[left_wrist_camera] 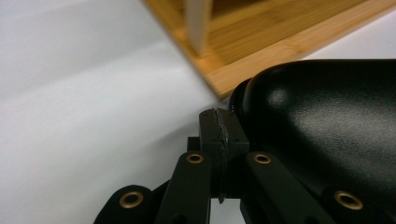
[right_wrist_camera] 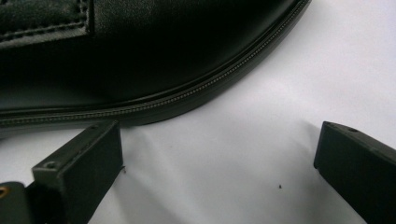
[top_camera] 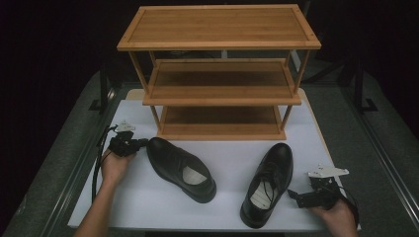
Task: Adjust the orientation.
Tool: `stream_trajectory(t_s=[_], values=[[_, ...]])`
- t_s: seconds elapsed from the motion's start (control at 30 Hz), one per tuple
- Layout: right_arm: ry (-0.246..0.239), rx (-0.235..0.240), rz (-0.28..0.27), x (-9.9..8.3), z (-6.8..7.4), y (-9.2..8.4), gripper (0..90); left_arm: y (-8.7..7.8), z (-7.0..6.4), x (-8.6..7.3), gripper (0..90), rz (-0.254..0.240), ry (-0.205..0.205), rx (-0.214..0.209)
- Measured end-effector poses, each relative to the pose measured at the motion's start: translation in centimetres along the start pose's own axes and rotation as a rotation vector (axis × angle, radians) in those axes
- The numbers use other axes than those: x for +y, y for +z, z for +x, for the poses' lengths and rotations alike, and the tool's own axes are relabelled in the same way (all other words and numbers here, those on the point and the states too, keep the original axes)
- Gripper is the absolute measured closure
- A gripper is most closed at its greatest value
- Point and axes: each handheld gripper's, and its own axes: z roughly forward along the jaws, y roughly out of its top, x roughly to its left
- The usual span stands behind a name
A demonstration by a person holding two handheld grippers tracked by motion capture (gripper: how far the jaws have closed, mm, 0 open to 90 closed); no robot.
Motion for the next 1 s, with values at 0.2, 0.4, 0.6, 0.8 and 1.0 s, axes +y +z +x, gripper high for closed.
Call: stream_trajectory(t_s=[0.2,0.4,0.6,0.8,1.0], values=[[0.000,0.000,0.000,0.0,0.0,0.0,0.9,1.2,-2.2,1.5,90.0,0.010,0.049,-0.032],[0.000,0.000,-0.001,0.0,0.0,0.0,0.9,2.7,-3.8,2.1,90.0,0.017,0.078,-0.065],[-0.001,0.000,-0.001,0.0,0.0,0.0,0.9,2.4,-3.7,2.0,90.0,0.010,0.080,-0.054],[-0.001,0.000,-0.001,0.0,0.0,0.0,0.9,-0.4,-4.0,1.2,90.0,-0.017,0.068,-0.051],[-0.001,0.000,-0.001,0.0,0.0,0.0,0.9,-2.2,-5.8,-0.6,90.0,-0.011,0.096,-0.075]])
